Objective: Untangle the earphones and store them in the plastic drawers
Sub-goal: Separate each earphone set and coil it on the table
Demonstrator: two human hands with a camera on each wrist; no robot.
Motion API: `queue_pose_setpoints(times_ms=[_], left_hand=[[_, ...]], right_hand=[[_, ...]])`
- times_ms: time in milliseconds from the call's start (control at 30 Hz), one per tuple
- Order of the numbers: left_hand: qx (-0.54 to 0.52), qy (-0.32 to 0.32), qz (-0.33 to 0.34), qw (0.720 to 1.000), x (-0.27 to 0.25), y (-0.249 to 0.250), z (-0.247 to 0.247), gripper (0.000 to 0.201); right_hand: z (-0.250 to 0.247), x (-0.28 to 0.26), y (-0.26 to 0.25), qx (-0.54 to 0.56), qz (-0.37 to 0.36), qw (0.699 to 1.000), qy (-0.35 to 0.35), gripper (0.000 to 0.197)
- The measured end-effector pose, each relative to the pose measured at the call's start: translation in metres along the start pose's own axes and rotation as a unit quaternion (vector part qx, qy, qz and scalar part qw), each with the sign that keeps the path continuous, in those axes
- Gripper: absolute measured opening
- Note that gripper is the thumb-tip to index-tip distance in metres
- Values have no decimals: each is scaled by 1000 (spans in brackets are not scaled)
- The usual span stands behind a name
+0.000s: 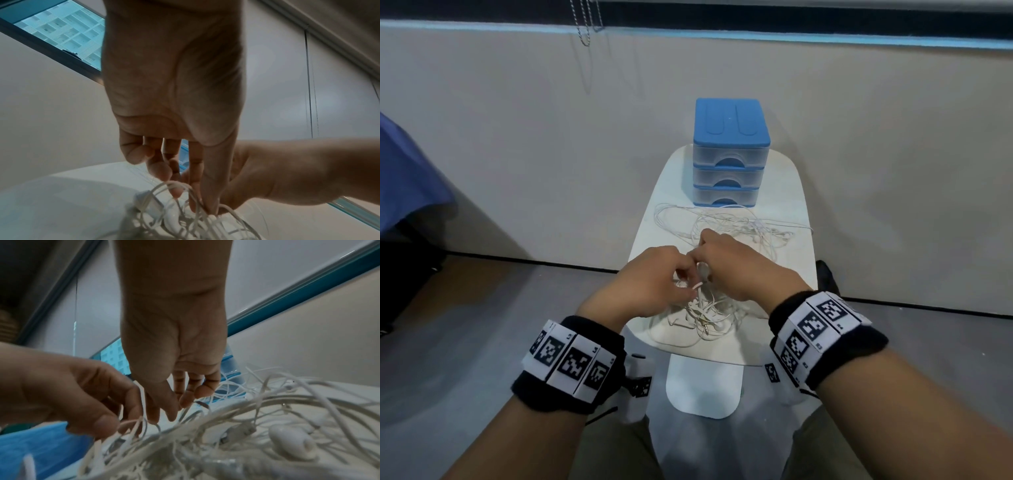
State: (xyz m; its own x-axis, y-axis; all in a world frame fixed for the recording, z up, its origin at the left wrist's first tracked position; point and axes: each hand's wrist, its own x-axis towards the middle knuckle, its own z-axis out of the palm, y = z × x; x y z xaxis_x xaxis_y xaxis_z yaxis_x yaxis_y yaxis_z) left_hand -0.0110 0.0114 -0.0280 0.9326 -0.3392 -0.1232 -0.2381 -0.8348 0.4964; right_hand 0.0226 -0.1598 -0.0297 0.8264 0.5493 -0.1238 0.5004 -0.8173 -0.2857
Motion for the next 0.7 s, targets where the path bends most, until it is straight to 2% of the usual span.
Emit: queue_pose_setpoints(times_ms=[133, 233, 300, 400, 467, 567, 633, 700], left_hand=[[-6, 8, 15, 1000, 0, 0, 1, 15], [-29, 8, 18, 999, 1, 2, 1, 13], [-43, 8, 27, 999, 1, 5, 2, 15], [-125, 19, 41, 991, 4, 14, -4, 20], [-179, 27, 49, 982, 7, 21, -9, 22], [-244, 15, 61, 968, 10, 31, -14, 26], [-239, 0, 67, 969, 12, 34, -13, 33], [-184, -22, 75, 980, 13, 34, -9, 40]], right_hand=[[1, 1, 6, -55, -12, 998, 3, 18], [-9, -4, 11, -19, -11, 1000, 21, 11], [-24, -11, 11, 36, -3, 998, 58, 11], [-50, -21, 8, 118, 22, 981, 154, 8], [-66, -28, 6, 181, 45, 957, 222, 8], [-90, -39, 3, 268, 66, 905, 323, 7], [-106, -47, 2, 321, 80, 866, 375, 7], [-118, -54, 3, 364, 87, 833, 408, 7]])
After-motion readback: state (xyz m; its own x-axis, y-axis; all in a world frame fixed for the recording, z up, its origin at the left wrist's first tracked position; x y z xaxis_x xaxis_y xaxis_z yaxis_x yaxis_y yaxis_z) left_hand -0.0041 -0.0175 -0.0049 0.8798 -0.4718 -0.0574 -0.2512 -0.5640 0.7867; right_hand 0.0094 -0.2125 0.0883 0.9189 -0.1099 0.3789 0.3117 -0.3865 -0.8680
